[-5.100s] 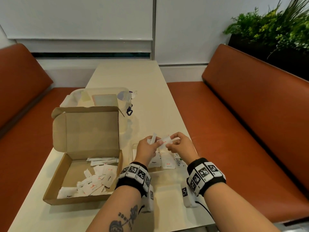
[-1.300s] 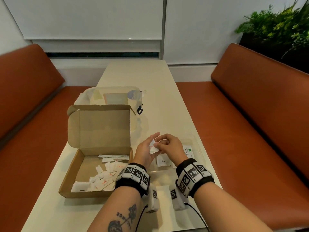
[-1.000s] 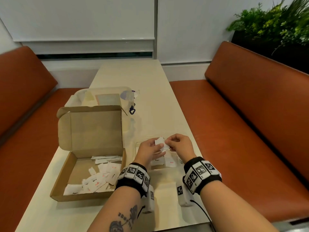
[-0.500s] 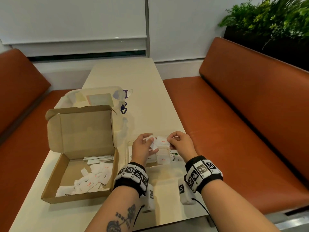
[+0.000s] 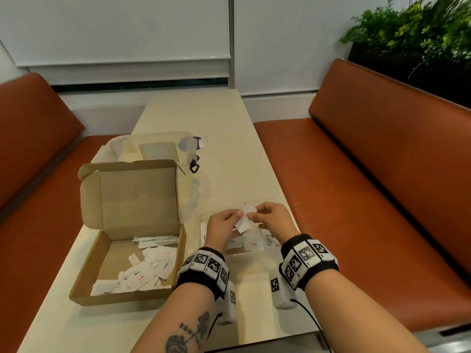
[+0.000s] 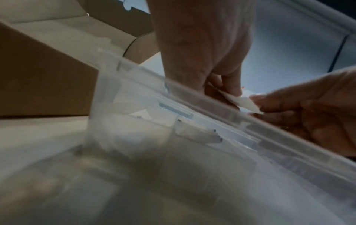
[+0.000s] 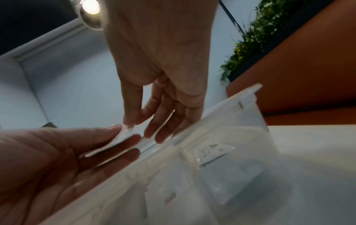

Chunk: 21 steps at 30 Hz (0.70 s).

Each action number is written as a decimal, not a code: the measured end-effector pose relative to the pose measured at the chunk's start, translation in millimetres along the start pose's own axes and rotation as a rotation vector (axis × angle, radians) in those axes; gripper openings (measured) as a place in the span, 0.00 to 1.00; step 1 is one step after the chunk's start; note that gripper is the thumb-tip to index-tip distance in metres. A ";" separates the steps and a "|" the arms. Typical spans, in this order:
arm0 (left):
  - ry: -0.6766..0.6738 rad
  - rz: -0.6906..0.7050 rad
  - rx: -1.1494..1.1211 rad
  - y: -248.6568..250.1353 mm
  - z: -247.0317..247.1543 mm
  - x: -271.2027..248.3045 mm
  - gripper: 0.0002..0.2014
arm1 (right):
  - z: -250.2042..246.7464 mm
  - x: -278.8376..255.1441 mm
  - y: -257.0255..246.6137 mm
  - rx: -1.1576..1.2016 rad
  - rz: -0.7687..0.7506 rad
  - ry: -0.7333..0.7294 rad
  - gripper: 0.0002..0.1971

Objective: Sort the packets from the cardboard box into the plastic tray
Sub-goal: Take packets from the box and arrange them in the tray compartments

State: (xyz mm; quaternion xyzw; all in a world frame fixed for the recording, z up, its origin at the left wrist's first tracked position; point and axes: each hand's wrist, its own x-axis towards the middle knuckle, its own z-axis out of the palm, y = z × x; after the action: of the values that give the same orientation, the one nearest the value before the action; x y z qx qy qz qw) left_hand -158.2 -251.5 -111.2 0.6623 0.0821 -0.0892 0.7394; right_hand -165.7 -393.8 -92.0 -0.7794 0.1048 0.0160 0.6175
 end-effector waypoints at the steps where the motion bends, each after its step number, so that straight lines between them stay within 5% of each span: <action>1: -0.013 -0.004 0.001 -2.7 -0.2 0.1 0.10 | 0.2 -0.2 1.1 -0.019 -0.001 -0.005 0.12; 6: 0.050 0.044 -0.037 -13.1 -3.8 2.6 0.08 | -6.0 -0.9 -1.8 -0.056 -0.029 -0.005 0.03; 13: 0.102 0.083 0.138 -24.8 -6.3 10.9 0.12 | -9.7 -4.2 5.0 -0.657 -0.075 -0.224 0.03; 21: 0.041 0.099 0.322 -24.2 -5.0 7.4 0.15 | -1.6 -6.6 19.2 -0.717 -0.095 -0.222 0.07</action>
State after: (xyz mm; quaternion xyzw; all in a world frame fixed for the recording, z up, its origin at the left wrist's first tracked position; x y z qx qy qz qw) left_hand -156.9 -249.3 -136.8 0.7772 0.0492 -0.0510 0.6253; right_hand -175.8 -398.5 -109.1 -0.9436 -0.0113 0.1072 0.3131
